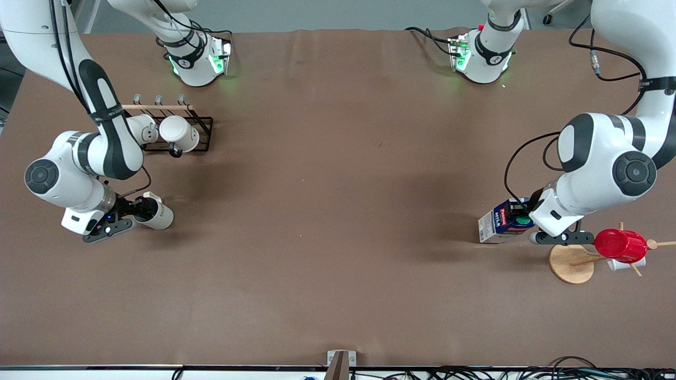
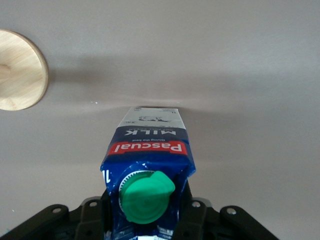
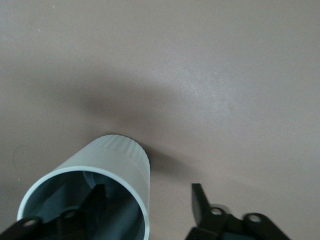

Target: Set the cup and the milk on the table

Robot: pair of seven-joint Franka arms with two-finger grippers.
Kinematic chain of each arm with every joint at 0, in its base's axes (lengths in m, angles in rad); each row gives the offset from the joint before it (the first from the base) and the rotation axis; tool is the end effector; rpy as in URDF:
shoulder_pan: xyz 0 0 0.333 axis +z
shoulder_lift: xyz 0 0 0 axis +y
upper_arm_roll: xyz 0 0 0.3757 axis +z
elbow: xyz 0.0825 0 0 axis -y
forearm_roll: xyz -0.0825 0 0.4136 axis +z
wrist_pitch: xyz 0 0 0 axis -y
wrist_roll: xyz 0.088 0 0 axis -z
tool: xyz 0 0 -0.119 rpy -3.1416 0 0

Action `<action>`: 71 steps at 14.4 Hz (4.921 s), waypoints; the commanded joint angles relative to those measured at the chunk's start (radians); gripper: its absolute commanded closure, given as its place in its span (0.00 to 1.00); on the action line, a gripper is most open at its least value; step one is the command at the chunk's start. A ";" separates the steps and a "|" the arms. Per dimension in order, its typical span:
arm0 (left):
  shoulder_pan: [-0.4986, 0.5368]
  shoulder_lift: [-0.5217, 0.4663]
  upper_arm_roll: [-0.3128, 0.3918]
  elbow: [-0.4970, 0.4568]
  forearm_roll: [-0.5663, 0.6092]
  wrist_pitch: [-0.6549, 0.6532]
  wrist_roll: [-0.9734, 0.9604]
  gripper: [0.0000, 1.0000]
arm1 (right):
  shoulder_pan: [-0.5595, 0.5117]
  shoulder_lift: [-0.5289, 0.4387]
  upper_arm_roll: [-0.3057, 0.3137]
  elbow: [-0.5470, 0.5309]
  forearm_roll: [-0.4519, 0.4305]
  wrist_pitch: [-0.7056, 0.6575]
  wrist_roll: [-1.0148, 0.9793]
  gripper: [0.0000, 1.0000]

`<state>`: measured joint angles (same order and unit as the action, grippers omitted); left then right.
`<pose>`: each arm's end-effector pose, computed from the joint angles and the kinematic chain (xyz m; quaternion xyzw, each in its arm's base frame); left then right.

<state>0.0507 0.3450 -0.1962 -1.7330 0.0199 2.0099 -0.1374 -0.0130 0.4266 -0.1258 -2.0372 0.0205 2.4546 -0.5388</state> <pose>0.6802 -0.0854 0.4091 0.9992 -0.0039 -0.0338 0.0197 0.6356 -0.0856 0.2527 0.9804 0.1962 -0.0091 0.0175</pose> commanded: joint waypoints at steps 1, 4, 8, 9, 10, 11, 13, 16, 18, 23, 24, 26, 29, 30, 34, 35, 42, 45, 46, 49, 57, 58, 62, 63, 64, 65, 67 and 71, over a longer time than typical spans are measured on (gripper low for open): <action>-0.005 -0.015 -0.037 0.061 0.002 -0.081 -0.060 0.50 | -0.008 -0.014 0.011 -0.015 0.012 0.006 0.014 0.96; -0.008 -0.014 -0.097 0.093 0.002 -0.103 -0.154 0.50 | -0.001 -0.015 0.011 0.015 0.012 -0.047 0.083 1.00; -0.035 0.012 -0.176 0.141 0.005 -0.103 -0.350 0.50 | 0.001 -0.026 0.015 0.066 0.013 -0.149 0.181 1.00; -0.066 0.019 -0.178 0.153 0.005 -0.103 -0.385 0.50 | 0.010 -0.037 0.021 0.074 0.013 -0.167 0.227 1.00; -0.087 0.026 -0.178 0.158 0.005 -0.102 -0.415 0.50 | 0.030 -0.051 0.024 0.087 0.013 -0.192 0.267 1.00; -0.112 0.029 -0.178 0.158 0.005 -0.102 -0.453 0.50 | 0.057 -0.058 0.032 0.094 0.013 -0.207 0.305 1.00; -0.153 0.034 -0.178 0.170 0.005 -0.099 -0.517 0.50 | 0.073 -0.078 0.118 0.092 0.013 -0.210 0.406 1.00; -0.213 0.081 -0.178 0.237 0.005 -0.099 -0.623 0.50 | 0.080 -0.075 0.262 0.095 0.012 -0.195 0.584 1.00; -0.248 0.113 -0.178 0.280 0.005 -0.099 -0.688 0.50 | 0.112 -0.071 0.317 0.126 0.010 -0.184 0.658 1.00; -0.360 0.224 -0.175 0.389 0.008 -0.089 -0.856 0.50 | 0.287 0.004 0.324 0.183 -0.004 -0.111 0.858 1.00; -0.383 0.236 -0.169 0.403 0.009 -0.080 -0.887 0.50 | 0.318 0.024 0.324 0.196 -0.007 -0.102 0.887 1.00; -0.403 0.258 -0.167 0.409 0.009 -0.045 -0.919 0.50 | 0.370 0.060 0.321 0.222 -0.013 -0.098 0.936 1.00; -0.442 0.278 -0.155 0.412 0.011 -0.020 -0.933 0.51 | 0.400 0.093 0.324 0.235 -0.094 -0.078 1.014 1.00; -0.449 0.287 -0.152 0.414 0.011 -0.020 -0.935 0.51 | 0.418 0.106 0.324 0.238 -0.111 -0.077 1.036 1.00; -0.482 0.307 -0.152 0.414 0.011 -0.020 -0.976 0.51 | 0.453 0.132 0.321 0.259 -0.120 -0.077 1.066 0.99; -0.485 0.316 -0.152 0.415 0.011 -0.020 -0.982 0.51 | 0.455 0.133 0.321 0.259 -0.125 -0.075 1.068 0.99; -0.534 0.350 -0.154 0.412 0.009 -0.020 -1.025 0.47 | 0.458 0.150 0.321 0.258 -0.128 -0.062 1.068 0.52; -0.545 0.361 -0.152 0.412 0.011 -0.019 -1.028 0.21 | 0.449 0.149 0.324 0.258 -0.126 -0.063 1.068 0.00; -0.545 0.361 -0.152 0.412 0.011 -0.019 -1.027 0.00 | 0.444 0.149 0.324 0.258 -0.126 -0.068 1.068 0.00; -0.529 0.326 -0.151 0.414 0.012 -0.025 -1.018 0.00 | 0.407 0.114 0.324 0.253 -0.125 -0.112 1.051 0.00; -0.272 0.044 -0.143 0.409 0.196 -0.258 -0.695 0.00 | 0.237 -0.199 0.305 0.256 -0.111 -0.383 1.044 0.00; -0.223 0.004 -0.143 0.405 0.196 -0.287 -0.611 0.00 | 0.181 -0.242 0.304 0.258 -0.111 -0.403 1.044 0.00; -0.033 -0.154 -0.155 0.368 0.181 -0.401 -0.229 0.00 | 0.033 -0.389 0.266 0.261 -0.113 -0.474 1.044 0.00; 0.001 -0.202 -0.155 0.337 0.166 -0.408 -0.147 0.00 | 0.039 -0.416 0.197 0.261 -0.113 -0.477 1.031 0.00; 0.032 -0.245 -0.155 0.305 0.128 -0.419 -0.110 0.00 | 0.039 -0.446 0.146 0.261 -0.111 -0.503 0.951 0.00; 0.075 -0.289 -0.151 0.268 0.077 -0.419 -0.085 0.00 | 0.028 -0.475 0.134 0.264 -0.108 -0.561 0.851 0.00; 0.071 -0.352 -0.100 0.193 0.032 -0.421 -0.048 0.00 | -0.043 -0.494 0.133 0.340 -0.065 -0.713 0.722 0.00; -0.014 -0.490 0.018 0.063 -0.018 -0.465 0.012 0.00 | -0.050 -0.480 0.063 0.554 0.002 -0.954 0.603 0.00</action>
<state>0.0670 -0.0439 -0.2170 -1.5631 0.0461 1.5540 -0.1464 -0.0561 -0.0697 -0.0454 -1.5680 -0.0353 1.5791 0.1006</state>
